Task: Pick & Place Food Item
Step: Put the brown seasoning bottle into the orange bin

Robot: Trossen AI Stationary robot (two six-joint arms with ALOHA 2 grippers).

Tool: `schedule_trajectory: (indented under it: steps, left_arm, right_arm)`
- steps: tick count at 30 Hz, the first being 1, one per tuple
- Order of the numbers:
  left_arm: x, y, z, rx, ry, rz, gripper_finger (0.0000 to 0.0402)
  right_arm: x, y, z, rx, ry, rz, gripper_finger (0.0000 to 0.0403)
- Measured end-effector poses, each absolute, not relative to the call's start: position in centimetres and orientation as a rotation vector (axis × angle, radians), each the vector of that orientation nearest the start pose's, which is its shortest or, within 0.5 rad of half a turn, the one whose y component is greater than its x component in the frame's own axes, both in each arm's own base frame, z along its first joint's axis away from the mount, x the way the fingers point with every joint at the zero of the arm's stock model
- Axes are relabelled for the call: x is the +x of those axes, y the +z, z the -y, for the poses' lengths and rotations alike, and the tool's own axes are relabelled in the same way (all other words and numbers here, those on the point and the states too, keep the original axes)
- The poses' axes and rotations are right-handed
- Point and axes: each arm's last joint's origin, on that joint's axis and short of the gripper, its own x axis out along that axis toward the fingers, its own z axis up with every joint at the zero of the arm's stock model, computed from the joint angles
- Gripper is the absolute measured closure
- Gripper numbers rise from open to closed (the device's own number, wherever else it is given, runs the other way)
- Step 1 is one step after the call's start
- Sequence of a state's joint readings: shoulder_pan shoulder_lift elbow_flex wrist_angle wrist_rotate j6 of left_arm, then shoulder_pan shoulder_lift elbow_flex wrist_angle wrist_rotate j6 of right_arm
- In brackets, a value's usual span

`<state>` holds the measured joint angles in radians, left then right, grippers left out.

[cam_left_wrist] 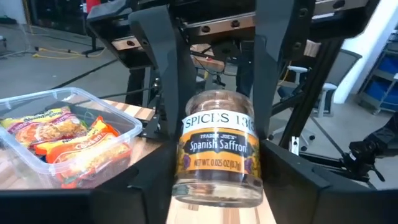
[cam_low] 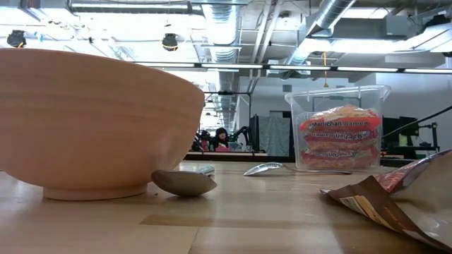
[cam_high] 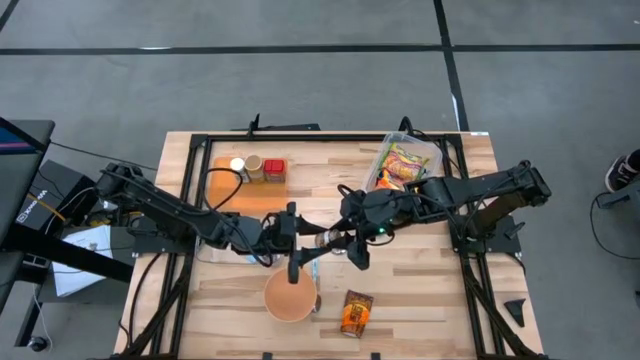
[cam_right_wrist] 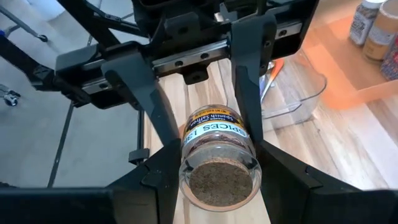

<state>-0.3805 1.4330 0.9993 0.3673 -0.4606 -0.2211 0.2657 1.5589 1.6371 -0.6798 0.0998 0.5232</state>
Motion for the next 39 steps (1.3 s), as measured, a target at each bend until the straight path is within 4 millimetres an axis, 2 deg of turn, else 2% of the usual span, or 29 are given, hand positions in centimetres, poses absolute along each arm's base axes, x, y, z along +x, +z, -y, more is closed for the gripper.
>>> schedule_trajectory:
  steps: [3, 6, 13, 17, 30, 33, 39]
  left_arm:
    - [30.6, 31.0, 10.9, -0.193, 0.07, -0.057, 0.0219]
    - [30.7, 30.9, 10.9, -0.211, 0.051, -0.068, 0.0213]
    - [30.6, 30.5, 11.1, -0.255, -0.005, -0.114, 0.0079]
    - [30.7, 30.5, 10.9, -0.285, -0.009, -0.115, 0.0044]
    - [30.8, 30.5, 10.8, -0.34, -0.095, -0.136, 0.0062]
    - [30.9, 30.5, 10.7, -0.37, -0.125, -0.145, 0.006]
    - [31.0, 30.1, 10.3, -0.433, -0.167, -0.203, 0.006]
  right_arm:
    - [32.5, 39.1, -8.6, 0.398, 0.008, -0.628, 0.0234]
    - [32.4, 39.0, -8.6, 0.402, 0.025, -0.65, 0.0234]
    - [31.9, 38.4, -8.9, 0.398, 0.087, -0.741, 0.0234]
    - [31.9, 38.5, -8.8, 0.391, 0.108, -0.739, 0.0234]
    - [31.9, 38.5, -9.0, 0.337, 0.222, -0.747, 0.0234]
    - [32.7, 37.8, -9.1, 0.33, 0.26, -0.771, 0.0234]
    - [34.5, 35.1, -10.0, 0.293, 0.311, -0.868, 0.0234]
